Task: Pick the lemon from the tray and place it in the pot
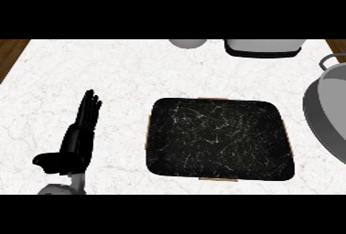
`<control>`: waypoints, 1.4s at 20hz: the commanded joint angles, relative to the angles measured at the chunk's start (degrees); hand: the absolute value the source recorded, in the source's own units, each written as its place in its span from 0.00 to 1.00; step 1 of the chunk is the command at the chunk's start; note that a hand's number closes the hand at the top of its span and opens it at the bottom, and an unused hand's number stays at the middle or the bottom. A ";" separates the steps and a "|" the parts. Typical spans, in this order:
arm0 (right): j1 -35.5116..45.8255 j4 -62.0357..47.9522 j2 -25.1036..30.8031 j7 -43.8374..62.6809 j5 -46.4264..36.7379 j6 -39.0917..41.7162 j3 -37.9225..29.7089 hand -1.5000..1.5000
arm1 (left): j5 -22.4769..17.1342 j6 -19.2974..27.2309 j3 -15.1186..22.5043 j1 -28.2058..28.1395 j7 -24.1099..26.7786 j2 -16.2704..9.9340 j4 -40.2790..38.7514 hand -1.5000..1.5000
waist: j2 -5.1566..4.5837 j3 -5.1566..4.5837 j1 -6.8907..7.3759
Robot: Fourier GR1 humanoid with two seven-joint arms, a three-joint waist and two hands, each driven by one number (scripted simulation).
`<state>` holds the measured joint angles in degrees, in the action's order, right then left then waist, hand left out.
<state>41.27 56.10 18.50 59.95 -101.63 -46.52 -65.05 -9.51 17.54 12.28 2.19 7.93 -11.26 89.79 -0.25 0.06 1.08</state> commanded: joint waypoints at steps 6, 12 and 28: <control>-5.91 15.70 -12.84 5.73 -1.70 -19.35 -3.49 0.00 | -0.39 -0.54 -2.36 -0.36 1.10 -0.64 -1.21 0.50 | 0.33 -0.10 -1.31; -11.14 26.00 -18.33 8.17 -5.12 -19.16 1.66 0.00 | 0.59 -1.21 -0.92 -1.21 0.97 0.29 -0.91 0.50 | 0.40 -0.12 -0.63; -32.32 46.38 -18.50 22.01 -3.74 -13.00 13.33 0.00 | 1.64 -1.21 -1.41 -2.17 0.34 0.89 0.44 0.50 | 0.40 -0.07 -0.86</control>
<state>11.73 97.17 -0.02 70.56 -104.04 -58.87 -52.64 -7.82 16.57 11.33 0.27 8.14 -10.17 90.48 0.16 -0.02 0.41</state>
